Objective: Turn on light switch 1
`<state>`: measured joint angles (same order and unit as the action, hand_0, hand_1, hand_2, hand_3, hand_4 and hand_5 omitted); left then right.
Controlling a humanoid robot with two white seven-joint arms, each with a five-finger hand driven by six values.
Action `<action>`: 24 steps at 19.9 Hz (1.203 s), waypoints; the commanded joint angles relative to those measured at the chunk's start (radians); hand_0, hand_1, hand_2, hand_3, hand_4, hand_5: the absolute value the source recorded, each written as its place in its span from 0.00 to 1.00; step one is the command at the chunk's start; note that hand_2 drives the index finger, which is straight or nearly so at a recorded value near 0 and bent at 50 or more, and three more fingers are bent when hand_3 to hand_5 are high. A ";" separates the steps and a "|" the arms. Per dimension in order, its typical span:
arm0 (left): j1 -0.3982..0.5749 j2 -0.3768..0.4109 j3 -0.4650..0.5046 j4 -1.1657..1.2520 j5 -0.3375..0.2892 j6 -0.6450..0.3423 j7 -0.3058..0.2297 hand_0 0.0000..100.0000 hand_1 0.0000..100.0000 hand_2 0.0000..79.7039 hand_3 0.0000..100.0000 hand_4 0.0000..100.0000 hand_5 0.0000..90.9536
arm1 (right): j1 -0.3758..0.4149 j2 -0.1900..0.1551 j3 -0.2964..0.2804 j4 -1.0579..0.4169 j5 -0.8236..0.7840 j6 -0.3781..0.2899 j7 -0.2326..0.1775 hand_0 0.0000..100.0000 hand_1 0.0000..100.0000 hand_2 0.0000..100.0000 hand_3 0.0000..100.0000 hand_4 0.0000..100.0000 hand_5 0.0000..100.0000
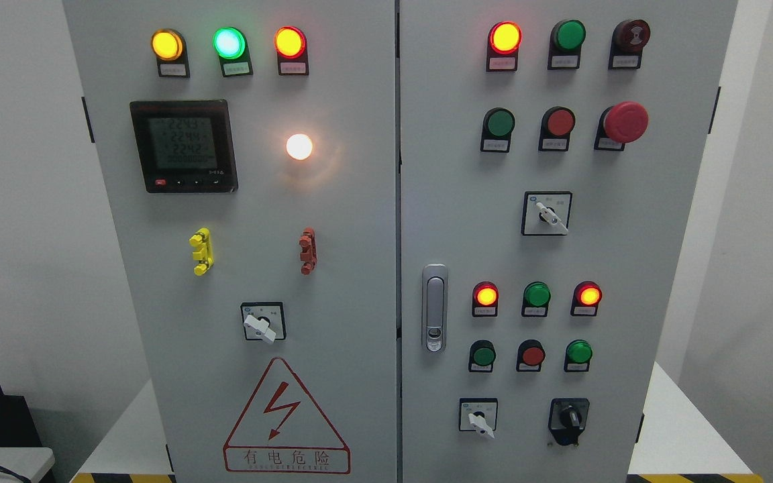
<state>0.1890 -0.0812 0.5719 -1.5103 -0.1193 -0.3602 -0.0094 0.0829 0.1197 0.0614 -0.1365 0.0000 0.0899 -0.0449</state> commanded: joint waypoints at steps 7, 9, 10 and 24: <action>0.116 0.072 0.309 0.827 0.001 0.003 -0.153 0.60 0.00 0.00 0.07 0.10 0.09 | 0.000 0.000 0.000 0.000 -0.017 0.001 0.000 0.12 0.39 0.00 0.00 0.00 0.00; 0.127 0.110 0.280 0.965 -0.020 0.009 -0.216 0.60 0.00 0.00 0.00 0.06 0.08 | 0.000 0.000 0.000 0.000 -0.018 0.001 0.000 0.12 0.39 0.00 0.00 0.00 0.00; 0.125 0.129 0.246 1.051 -0.023 0.010 -0.242 0.60 0.00 0.00 0.00 0.03 0.08 | 0.000 0.000 0.000 0.000 -0.017 0.001 0.000 0.12 0.39 0.00 0.00 0.00 0.00; 0.027 0.117 -0.418 1.329 -0.023 0.173 -0.225 0.57 0.00 0.00 0.00 0.00 0.00 | 0.000 0.000 0.000 0.000 -0.017 0.001 0.000 0.12 0.39 0.00 0.00 0.00 0.00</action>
<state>0.2605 0.0312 0.5021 -0.4701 -0.1405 -0.2177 -0.2570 0.0829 0.1197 0.0614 -0.1365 0.0000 0.0899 -0.0449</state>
